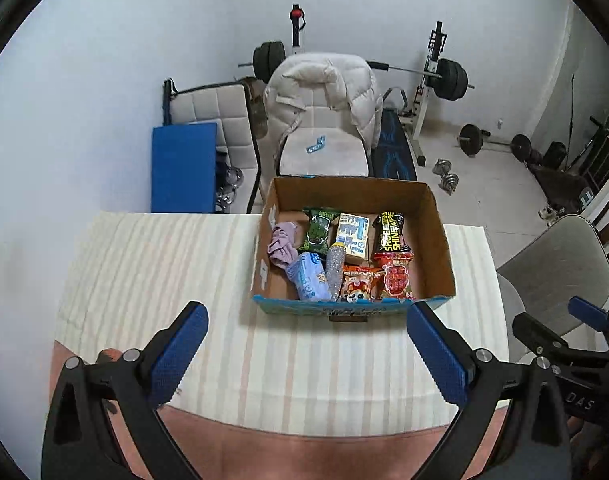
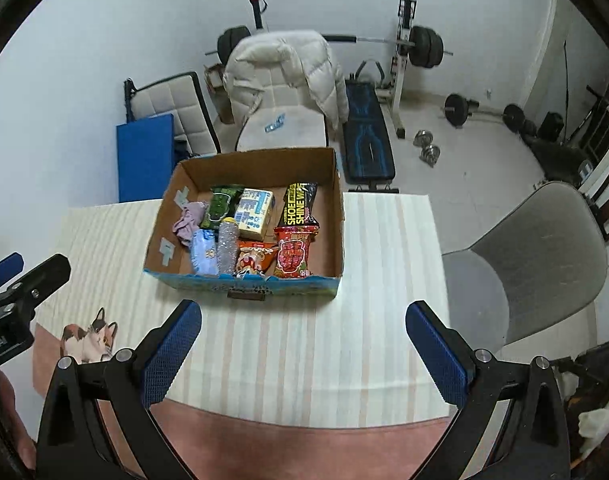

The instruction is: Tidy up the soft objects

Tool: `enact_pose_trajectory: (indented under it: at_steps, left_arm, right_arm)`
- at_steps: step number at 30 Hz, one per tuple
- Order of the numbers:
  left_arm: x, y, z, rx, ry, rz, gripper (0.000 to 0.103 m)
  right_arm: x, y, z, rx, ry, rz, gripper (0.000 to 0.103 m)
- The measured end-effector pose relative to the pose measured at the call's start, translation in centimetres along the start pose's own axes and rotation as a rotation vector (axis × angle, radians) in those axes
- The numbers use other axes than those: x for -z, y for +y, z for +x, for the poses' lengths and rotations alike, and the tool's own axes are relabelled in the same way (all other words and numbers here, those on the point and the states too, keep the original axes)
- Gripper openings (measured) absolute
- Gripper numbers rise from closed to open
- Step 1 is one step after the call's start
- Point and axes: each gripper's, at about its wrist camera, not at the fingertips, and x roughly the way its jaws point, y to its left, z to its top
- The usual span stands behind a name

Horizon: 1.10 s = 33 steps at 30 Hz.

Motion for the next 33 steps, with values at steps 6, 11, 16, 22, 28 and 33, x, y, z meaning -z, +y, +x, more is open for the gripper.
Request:
enact_pose_trajectory:
  at_steps: [6, 11, 16, 22, 28, 33]
  left_arm:
    - [1.6, -0.2, -4.0, 0.012, -0.006, 0.019, 0.102]
    - [2.6, -0.3, -6.7, 0.025, -0.025, 0.011, 0.102]
    - [3.6, -0.4, -9.2, 0.045, -0.043, 0.009, 0.102]
    - [4.2, -0.2, -10.9, 0.036, -0.074, 0.01, 0.102]
    - [4.1, 0.1, -11.0, 0.026, -0.104, -0.007, 0.102]
    - [3.9, 0.2, -10.7, 0.005, -0.111, -0.014, 0.102]
  right_arm:
    - [2.3, 0.5, -5.8, -0.018, -0.058, -0.006, 0.103]
    - [3.5, 1.1, -10.4, -0.031, -0.109, -0.023, 0.103]
    - [4.4, 1.5, -13.9, -0.037, -0.145, -0.038, 0.103]
    - [4.7, 1.4, -16.4, -0.025, -0.179, -0.032, 0.103]
    - [3.9, 0.8, -16.4, 0.036, -0.203, -0.009, 0.103]
    - [3.3, 0.8, -16.4, 0.056, -0.219, -0.01, 0.103]
